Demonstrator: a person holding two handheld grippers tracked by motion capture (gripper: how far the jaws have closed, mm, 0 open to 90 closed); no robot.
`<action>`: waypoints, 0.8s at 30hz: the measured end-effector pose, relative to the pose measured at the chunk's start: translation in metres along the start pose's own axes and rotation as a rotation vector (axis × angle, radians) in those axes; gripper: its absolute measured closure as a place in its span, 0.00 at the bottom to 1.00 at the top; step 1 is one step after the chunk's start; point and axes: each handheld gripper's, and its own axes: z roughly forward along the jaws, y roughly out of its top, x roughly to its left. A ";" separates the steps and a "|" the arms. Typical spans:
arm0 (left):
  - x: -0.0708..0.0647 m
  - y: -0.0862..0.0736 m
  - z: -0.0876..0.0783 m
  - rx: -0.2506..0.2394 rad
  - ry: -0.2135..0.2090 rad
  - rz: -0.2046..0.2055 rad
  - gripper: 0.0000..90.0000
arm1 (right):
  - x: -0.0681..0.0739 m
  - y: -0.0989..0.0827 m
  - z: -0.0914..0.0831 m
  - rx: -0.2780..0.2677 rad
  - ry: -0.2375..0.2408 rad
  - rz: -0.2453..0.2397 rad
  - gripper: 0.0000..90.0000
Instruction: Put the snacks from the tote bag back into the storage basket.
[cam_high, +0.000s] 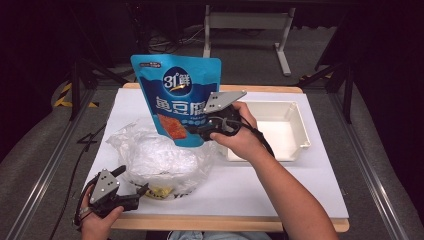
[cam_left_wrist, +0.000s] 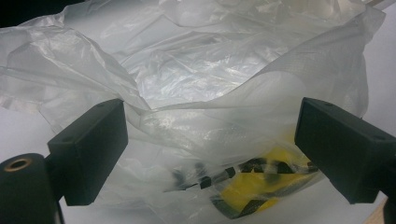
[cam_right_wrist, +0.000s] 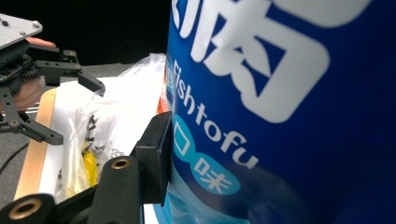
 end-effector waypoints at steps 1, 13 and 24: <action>0.000 0.000 0.000 0.001 0.000 0.001 0.12 | -0.001 -0.001 -0.002 0.000 -0.004 0.003 0.54; 0.000 0.000 0.001 0.005 0.003 0.001 0.12 | -0.020 -0.013 -0.038 -0.007 -0.076 0.030 0.54; 0.000 0.000 0.001 0.006 0.006 0.000 0.12 | -0.041 -0.028 -0.066 -0.006 -0.136 0.063 0.54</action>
